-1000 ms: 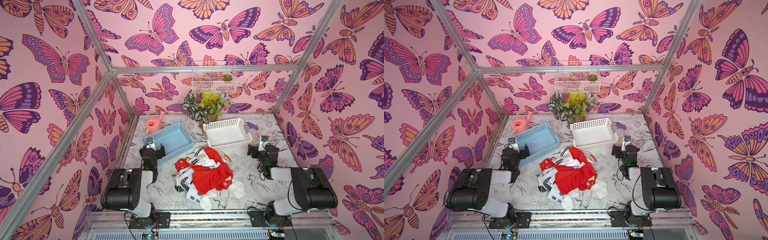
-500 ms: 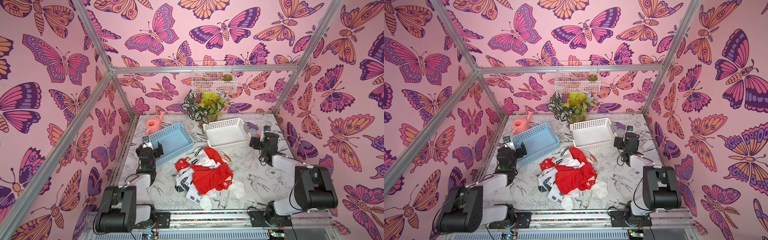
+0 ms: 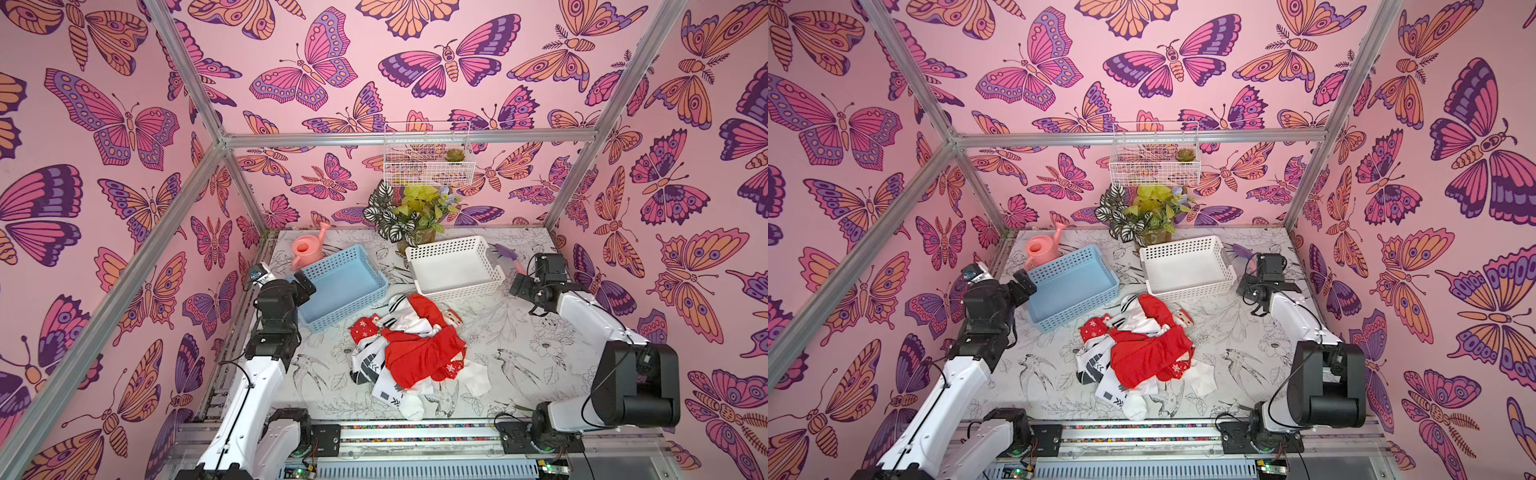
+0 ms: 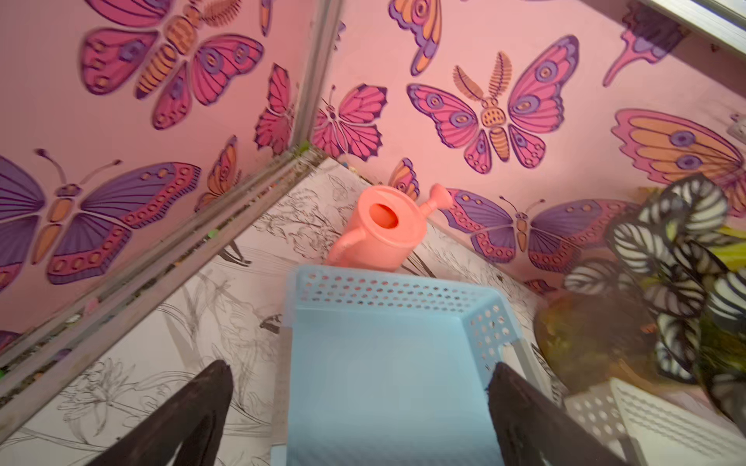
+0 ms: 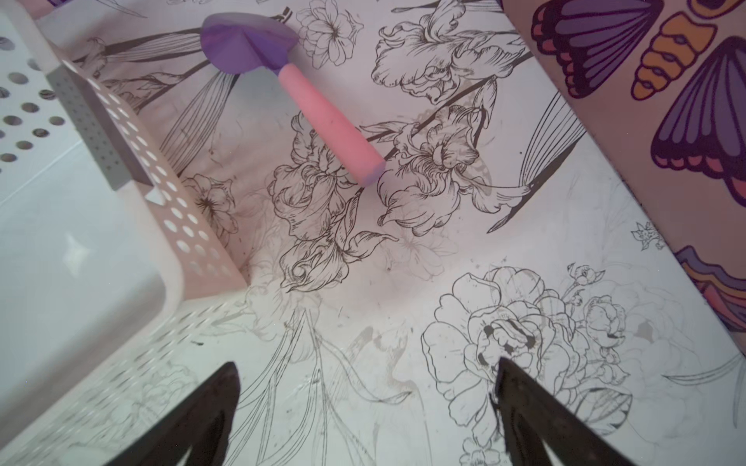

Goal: Sort the socks into the basket by color
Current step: Pick up the sock at the center of the board.

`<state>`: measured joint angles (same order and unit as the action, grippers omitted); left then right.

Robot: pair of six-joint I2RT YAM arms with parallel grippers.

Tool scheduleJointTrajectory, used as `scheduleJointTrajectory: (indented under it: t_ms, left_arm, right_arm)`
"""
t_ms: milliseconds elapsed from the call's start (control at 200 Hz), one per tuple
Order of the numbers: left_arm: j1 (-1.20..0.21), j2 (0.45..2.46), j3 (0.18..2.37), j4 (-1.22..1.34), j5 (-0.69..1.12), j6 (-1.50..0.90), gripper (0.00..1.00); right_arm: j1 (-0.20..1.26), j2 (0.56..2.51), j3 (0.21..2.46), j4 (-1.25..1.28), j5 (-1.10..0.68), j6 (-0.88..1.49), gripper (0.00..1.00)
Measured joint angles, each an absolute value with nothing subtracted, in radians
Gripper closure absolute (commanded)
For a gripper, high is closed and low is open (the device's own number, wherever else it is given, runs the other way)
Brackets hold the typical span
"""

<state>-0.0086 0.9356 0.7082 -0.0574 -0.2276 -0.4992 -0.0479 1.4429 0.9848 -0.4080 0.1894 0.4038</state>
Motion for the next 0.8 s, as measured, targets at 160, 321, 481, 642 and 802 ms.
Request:
scheduleJointTrajectory:
  t_ms: [160, 321, 481, 642, 802]
  left_arm:
    - [-0.087, 1.008, 0.859, -0.177, -0.149, -0.476, 0.0]
    - [-0.171, 1.118, 1.026, -0.288, -0.117, -0.431, 0.0]
    - [-0.274, 1.235, 1.146, -0.376, -0.117, -0.381, 0.0]
    - [-0.334, 1.328, 1.19, -0.443, -0.077, -0.372, 0.0]
    - [-0.385, 1.375, 1.217, -0.502, -0.059, -0.36, 0.0]
  right_arm:
    - [0.019, 1.31, 1.019, -0.524, 0.197, 0.395, 0.01]
    - [0.124, 1.186, 1.026, -0.599, 0.192, 0.373, 0.07]
    - [0.323, 1.19, 1.055, -0.672, 0.187, 0.335, 0.28]
    - [0.488, 1.2, 1.086, -0.726, 0.152, 0.318, 0.45]
    - [0.592, 1.225, 1.127, -0.764, 0.11, 0.318, 0.47]
